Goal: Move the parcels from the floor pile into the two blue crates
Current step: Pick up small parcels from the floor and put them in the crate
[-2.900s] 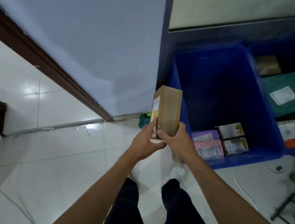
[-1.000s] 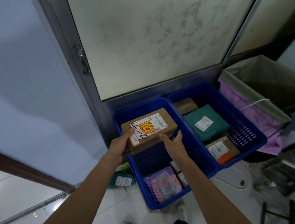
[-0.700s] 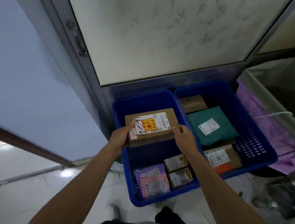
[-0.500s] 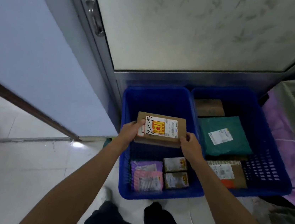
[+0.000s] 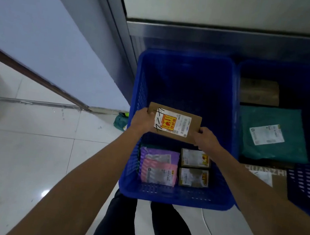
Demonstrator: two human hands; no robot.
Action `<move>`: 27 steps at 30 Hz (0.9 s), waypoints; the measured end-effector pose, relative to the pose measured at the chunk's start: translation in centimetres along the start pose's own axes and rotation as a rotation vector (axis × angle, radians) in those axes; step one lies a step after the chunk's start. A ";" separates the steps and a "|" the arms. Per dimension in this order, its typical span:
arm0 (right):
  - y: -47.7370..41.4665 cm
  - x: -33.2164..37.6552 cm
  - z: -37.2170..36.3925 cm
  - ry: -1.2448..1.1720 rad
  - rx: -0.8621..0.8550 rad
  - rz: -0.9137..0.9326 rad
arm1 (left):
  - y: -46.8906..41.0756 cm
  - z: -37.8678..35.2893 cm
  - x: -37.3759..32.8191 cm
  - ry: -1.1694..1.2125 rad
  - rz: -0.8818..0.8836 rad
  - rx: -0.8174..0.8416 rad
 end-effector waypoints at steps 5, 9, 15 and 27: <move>-4.5 -1.5 -2.2 -0.026 0.048 -0.081 | -3.6 -3.3 2.5 -0.062 0.081 0.064; -8.1 -2.3 -4.7 -0.062 0.060 -0.114 | -5.6 -5.7 4.5 -0.134 0.074 0.057; -11.7 -4.1 -9.3 0.073 0.106 -0.077 | -8.5 -9.0 9.3 -0.272 0.070 0.045; -14.1 -7.9 -12.4 0.439 0.253 -0.037 | -10.8 -13.2 12.8 -0.419 0.089 0.170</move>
Point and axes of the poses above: each hand's wrist, its own y-axis away from the middle knuckle, its own z-axis out of the back of the hand, x = y × z, the point moved 10 cm from there along -y, towards the middle knuckle, and after that the axes turned 3 degrees about x, right-handed, at the moved point
